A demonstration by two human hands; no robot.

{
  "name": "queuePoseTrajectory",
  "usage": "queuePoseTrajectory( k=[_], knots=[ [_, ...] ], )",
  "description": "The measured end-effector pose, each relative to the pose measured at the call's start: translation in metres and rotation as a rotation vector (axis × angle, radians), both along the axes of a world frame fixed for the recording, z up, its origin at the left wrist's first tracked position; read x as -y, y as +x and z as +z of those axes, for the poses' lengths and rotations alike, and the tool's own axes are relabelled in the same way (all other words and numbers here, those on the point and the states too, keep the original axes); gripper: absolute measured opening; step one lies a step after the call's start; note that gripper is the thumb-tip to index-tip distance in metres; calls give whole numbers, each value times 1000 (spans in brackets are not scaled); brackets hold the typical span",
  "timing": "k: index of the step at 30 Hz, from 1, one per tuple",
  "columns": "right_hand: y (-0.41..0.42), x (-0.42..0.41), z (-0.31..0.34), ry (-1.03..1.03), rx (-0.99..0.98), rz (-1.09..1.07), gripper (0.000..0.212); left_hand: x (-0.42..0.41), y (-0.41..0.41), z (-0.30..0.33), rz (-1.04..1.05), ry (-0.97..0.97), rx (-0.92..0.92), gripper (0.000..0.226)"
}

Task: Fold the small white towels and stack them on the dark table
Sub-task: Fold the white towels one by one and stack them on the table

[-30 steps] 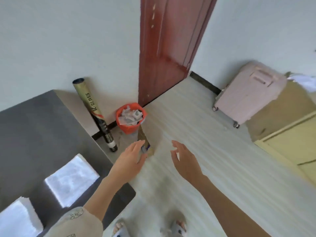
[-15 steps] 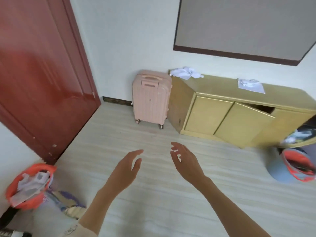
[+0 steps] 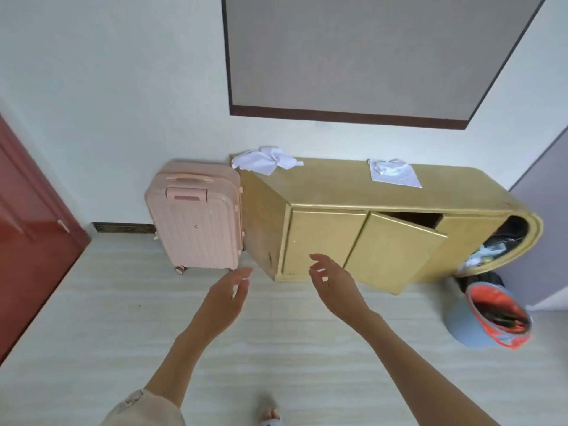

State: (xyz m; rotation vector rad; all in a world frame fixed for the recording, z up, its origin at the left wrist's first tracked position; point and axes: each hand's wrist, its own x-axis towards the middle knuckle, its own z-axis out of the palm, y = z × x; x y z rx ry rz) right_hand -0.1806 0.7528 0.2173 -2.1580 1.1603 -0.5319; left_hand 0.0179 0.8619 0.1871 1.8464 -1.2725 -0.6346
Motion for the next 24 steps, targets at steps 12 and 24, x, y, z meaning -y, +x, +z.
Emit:
queuePoseTrajectory(
  k=[12, 24],
  knots=[
    [46, 229, -29, 156, -41, -95, 33, 240, 41, -22, -145, 232, 45, 36],
    [134, 470, -77, 304, -127, -10, 33, 447, 115, -56, 44, 443, -41, 34]
  ],
)
